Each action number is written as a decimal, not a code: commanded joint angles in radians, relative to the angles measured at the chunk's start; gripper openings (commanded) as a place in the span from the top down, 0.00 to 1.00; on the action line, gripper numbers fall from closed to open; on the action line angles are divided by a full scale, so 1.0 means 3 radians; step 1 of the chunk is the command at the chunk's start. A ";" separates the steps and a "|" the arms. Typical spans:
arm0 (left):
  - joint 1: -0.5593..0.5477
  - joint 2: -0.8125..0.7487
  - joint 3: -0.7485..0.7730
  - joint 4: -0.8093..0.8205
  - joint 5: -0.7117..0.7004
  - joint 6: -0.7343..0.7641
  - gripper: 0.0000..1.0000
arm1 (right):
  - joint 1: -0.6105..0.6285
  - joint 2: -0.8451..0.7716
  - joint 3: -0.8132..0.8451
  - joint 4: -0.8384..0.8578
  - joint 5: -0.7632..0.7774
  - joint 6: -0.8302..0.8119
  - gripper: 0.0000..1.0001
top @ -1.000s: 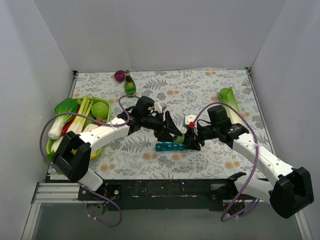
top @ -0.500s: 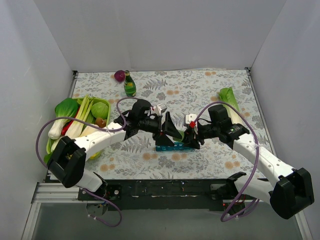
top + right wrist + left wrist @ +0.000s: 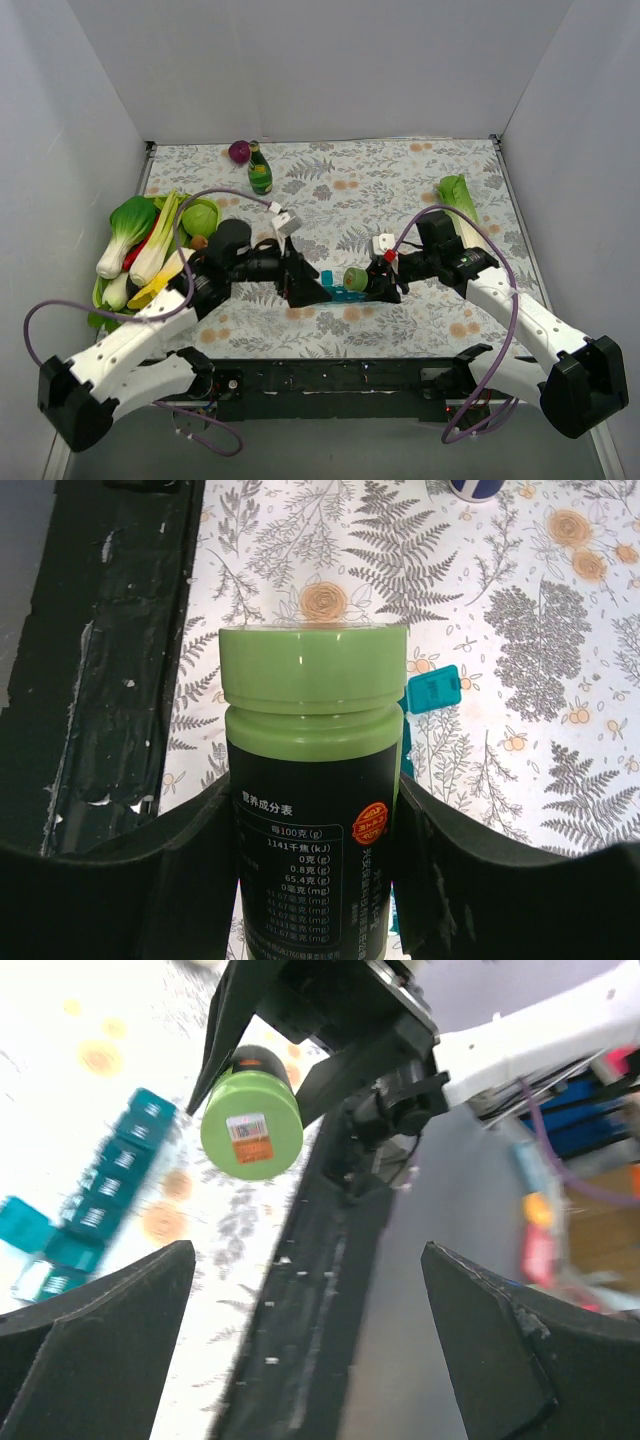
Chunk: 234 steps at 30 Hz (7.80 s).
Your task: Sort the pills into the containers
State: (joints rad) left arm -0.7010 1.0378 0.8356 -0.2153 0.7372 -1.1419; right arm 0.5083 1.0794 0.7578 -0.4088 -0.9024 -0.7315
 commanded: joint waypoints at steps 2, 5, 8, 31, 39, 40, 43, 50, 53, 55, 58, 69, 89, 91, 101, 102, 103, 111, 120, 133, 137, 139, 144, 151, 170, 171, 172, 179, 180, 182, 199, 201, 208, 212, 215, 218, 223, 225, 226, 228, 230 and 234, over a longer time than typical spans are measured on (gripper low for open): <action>-0.0067 -0.1043 -0.0978 0.1120 -0.0626 0.1479 0.02 | -0.0002 -0.0029 0.0133 -0.0033 -0.0290 -0.0123 0.99; -0.0077 -0.1123 -0.1220 0.1652 -0.0597 0.2036 0.02 | -0.0002 -0.0024 0.0128 -0.0049 -0.0295 -0.0123 0.99; -0.0138 -0.0888 -0.1058 0.1633 -0.0530 0.2471 0.02 | -0.0002 -0.0014 0.0112 -0.0039 -0.0305 -0.0129 0.99; -0.0706 0.0365 -0.0423 0.1639 -0.0632 0.2891 0.24 | 0.0003 -0.0019 0.0087 -0.0023 -0.0316 -0.0118 0.99; -0.0716 0.0452 -0.0347 0.1475 -0.0632 0.2886 0.43 | -0.0002 -0.0024 0.0082 -0.0018 -0.0311 -0.0118 0.99; -0.0716 0.0473 -0.0311 0.1404 -0.0622 0.2891 0.45 | -0.0002 -0.0029 0.0082 -0.0023 -0.0316 -0.0118 0.99; -0.0716 0.0488 -0.0260 0.1271 -0.0591 0.2871 0.53 | -0.0002 -0.0034 0.0077 -0.0023 -0.0316 -0.0118 0.99; -0.0716 0.0615 0.0102 0.0872 -0.0647 0.2243 0.78 | -0.0002 -0.0039 0.0072 -0.0023 -0.0275 -0.0118 0.99; -0.0691 0.0804 0.0374 0.0494 -0.0795 0.1451 1.00 | 0.0003 -0.0044 0.0066 0.0002 -0.0168 -0.0103 0.99; -0.0629 0.0917 0.0624 0.0173 -0.0832 0.0824 1.00 | -0.0002 -0.0059 0.0061 0.0018 -0.0106 -0.0093 0.99; -0.0491 0.1045 0.0687 0.0058 -0.0515 0.0229 1.00 | -0.0002 -0.0055 0.0061 0.0043 -0.0045 -0.0067 0.99; -0.0394 0.0800 0.0707 -0.0407 -0.1031 -0.1408 1.00 | -0.0002 -0.0060 0.0087 0.0089 0.0052 0.0009 0.99; 0.0036 0.0933 0.0364 0.0242 -0.0059 -0.3315 1.00 | 0.0003 -0.0070 0.0051 0.0105 0.0196 -0.0011 0.99; 0.0036 0.0887 0.0410 0.0253 -0.0125 -0.3347 1.00 | -0.0007 -0.0075 0.0041 0.0115 0.0216 -0.0016 0.99; 0.0403 0.0519 0.0462 -0.1050 -0.1477 -0.1446 1.00 | -0.0007 -0.0152 0.0026 0.0089 0.0283 -0.0026 0.99; 0.0429 0.0539 0.0436 -0.1218 -0.1668 -0.1278 1.00 | -0.0017 -0.0147 0.0026 0.0084 0.0288 -0.0016 0.99; 0.0444 0.0590 0.0401 -0.1286 -0.1837 -0.1028 1.00 | -0.0022 -0.0141 0.0020 0.0089 0.0293 -0.0016 0.99; 0.0593 0.1372 0.0543 -0.1282 -0.2922 -0.0423 1.00 | -0.0094 -0.0192 0.0015 0.0100 0.0298 0.0009 0.99; 0.0664 0.2232 0.0814 -0.1266 -0.3321 -0.0064 0.67 | -0.0165 -0.0264 -0.0041 0.0140 0.0262 0.0050 0.99; 0.0680 0.1931 0.1152 -0.1445 -0.2673 0.0094 0.12 | -0.0247 -0.0259 -0.0026 0.0125 0.0063 0.0076 0.97; 0.0680 0.1532 0.1060 -0.1262 -0.2039 0.0191 0.07 | -0.0334 -0.0228 0.0020 0.0166 -0.0182 0.0198 0.97; 0.0680 0.1252 0.0958 -0.1149 -0.1652 0.0242 0.06 | -0.0390 -0.0223 0.0036 0.0197 -0.0264 0.0260 0.96; 0.0680 0.0602 0.0651 -0.0648 -0.1246 0.0207 0.02 | -0.0564 -0.0177 0.0209 0.0380 -0.0703 0.0693 0.96; 0.0690 -0.0273 0.0217 -0.0428 -0.1240 0.0176 0.02 | -0.1029 0.0053 0.0908 0.1924 -0.0899 0.2682 0.96; 0.0685 -0.0898 -0.0147 -0.0264 -0.1169 -0.0049 0.02 | -0.1266 -0.0002 0.1349 0.7614 -0.0467 0.7607 0.96; 0.0685 -0.0893 -0.0167 -0.0244 -0.1169 -0.0039 0.02 | -0.1275 -0.0029 0.1406 0.7641 -0.0555 0.7613 0.96; 0.0685 -0.0887 -0.0193 -0.0193 -0.1174 -0.0039 0.02 | -0.1386 -0.0034 0.1421 0.7130 -0.0693 0.7243 0.97; 0.0685 -0.0698 -0.0132 -0.0167 -0.0995 0.0002 0.02 | -0.1690 0.0023 0.1073 0.6619 -0.0744 0.6521 0.97; 0.0685 -0.0693 -0.0121 -0.0182 -0.1005 0.0043 0.02 | -0.1492 0.0002 0.1124 0.6371 -0.0862 0.6276 0.97; 0.0685 -0.0678 -0.0126 -0.0187 -0.1000 0.0124 0.02 | -0.1896 0.0139 0.1395 0.4451 -0.0803 0.5005 0.98; 0.0685 -0.0657 -0.0178 -0.0192 -0.0959 0.0329 0.02 | -0.1091 0.0359 0.1963 0.1926 0.0032 0.2496 0.99; 0.0685 -0.0678 -0.0213 -0.0182 -0.0827 0.0360 0.02 | -0.1132 0.0370 0.1867 0.2042 -0.0476 0.2449 0.99; 0.0685 -0.0810 -0.0213 -0.0381 -0.0846 0.0687 0.02 | -0.1014 0.0161 0.1504 0.0321 -0.1354 0.0385 0.98; 0.0685 -0.0908 -0.0249 -0.0387 -0.0877 0.0830 0.02 | -0.0943 -0.0013 0.1018 0.0059 -0.1736 0.0035 0.96; 0.0685 -0.0943 -0.0259 -0.0412 -0.0888 0.0907 0.02 | -0.0638 -0.0141 0.0671 -0.0049 -0.1229 -0.0082 0.97; 0.0685 -0.1005 -0.0300 -0.0433 -0.0943 0.0958 0.02 | -0.0346 -0.0213 0.0353 -0.0161 -0.0661 -0.0215 0.97; 0.0685 -0.1092 -0.0392 -0.0387 -0.1230 0.0984 0.02 | -0.0130 -0.0152 0.0158 -0.0304 -0.0112 -0.0445 0.97; 0.0685 -0.1138 -0.0428 -0.0346 -0.1428 0.1004 0.02 | 0.0033 -0.0060 0.0174 -0.0320 0.0291 -0.0502 0.97; 0.0690 -0.1143 -0.0428 -0.0320 -0.1511 0.1009 0.02 | 0.0074 0.0062 0.0219 -0.0340 0.0394 -0.0537 0.97; 0.0685 -0.1138 -0.0433 -0.0320 -0.1740 0.1010 0.02 | 0.0187 0.0195 0.0316 -0.0462 0.0619 -0.0629 0.98; 0.0685 -0.1077 -0.0438 -0.0346 -0.1879 0.0984 0.02 | 0.0284 0.0425 0.0485 -0.0616 0.0798 -0.0706 0.98; 0.0685 -0.0990 -0.0484 -0.0427 -0.2074 0.0974 0.02 | 0.0422 0.0768 0.0664 -0.0673 0.1126 -0.0712 0.98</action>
State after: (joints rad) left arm -0.4992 0.7261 0.7078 -0.3313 0.2226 -0.8604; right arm 0.5976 1.2469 0.8623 -0.5774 -0.7055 -0.9054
